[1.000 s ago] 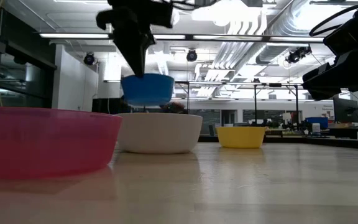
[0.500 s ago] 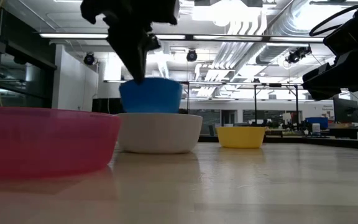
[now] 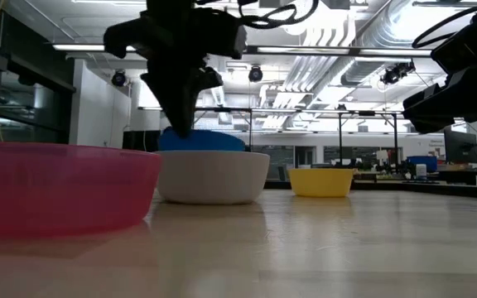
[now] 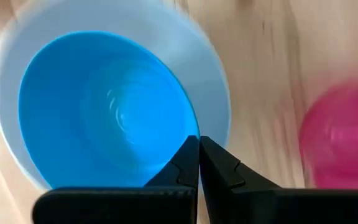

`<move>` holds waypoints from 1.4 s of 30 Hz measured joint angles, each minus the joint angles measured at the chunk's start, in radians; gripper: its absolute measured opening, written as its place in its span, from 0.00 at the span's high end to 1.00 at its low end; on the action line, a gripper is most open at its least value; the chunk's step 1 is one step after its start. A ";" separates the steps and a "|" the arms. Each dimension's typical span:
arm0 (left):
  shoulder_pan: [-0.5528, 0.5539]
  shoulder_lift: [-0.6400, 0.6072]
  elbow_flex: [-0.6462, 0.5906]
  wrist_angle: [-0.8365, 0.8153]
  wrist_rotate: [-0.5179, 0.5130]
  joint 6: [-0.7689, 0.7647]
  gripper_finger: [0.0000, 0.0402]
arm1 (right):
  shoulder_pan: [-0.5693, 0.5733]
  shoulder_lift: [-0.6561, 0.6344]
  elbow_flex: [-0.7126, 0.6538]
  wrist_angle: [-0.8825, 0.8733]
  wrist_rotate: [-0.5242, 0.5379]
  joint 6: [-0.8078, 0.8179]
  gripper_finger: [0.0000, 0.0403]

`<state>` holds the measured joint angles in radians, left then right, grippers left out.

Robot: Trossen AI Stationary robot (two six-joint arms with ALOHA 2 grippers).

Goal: Nest bowls inside each other
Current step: Stack the blue bowl on top of the white bowl

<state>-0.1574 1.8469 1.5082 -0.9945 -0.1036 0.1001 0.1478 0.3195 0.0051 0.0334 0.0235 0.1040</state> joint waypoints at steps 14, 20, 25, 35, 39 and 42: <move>0.000 0.045 0.003 0.063 -0.082 -0.030 1.00 | 0.000 0.000 0.000 0.000 0.000 0.000 0.86; 0.000 0.045 0.002 0.041 -0.078 -0.056 1.00 | 0.000 0.000 0.000 0.000 0.000 0.000 0.86; 0.000 0.049 0.002 0.034 -0.068 -0.066 1.00 | 0.000 0.000 0.000 0.000 0.000 0.000 0.86; 0.000 0.081 0.001 0.019 -0.068 -0.071 1.00 | 0.000 0.000 0.000 0.000 0.000 0.000 0.86; 0.000 0.100 0.010 0.027 -0.070 -0.071 1.00 | 0.000 0.000 0.000 0.000 0.000 0.000 0.86; 0.000 0.109 0.014 0.059 -0.074 -0.071 1.00 | 0.000 0.000 0.000 0.001 0.000 0.000 0.86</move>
<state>-0.1577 1.9558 1.5220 -0.9355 -0.1781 0.0293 0.1476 0.3195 0.0051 0.0340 0.0235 0.1040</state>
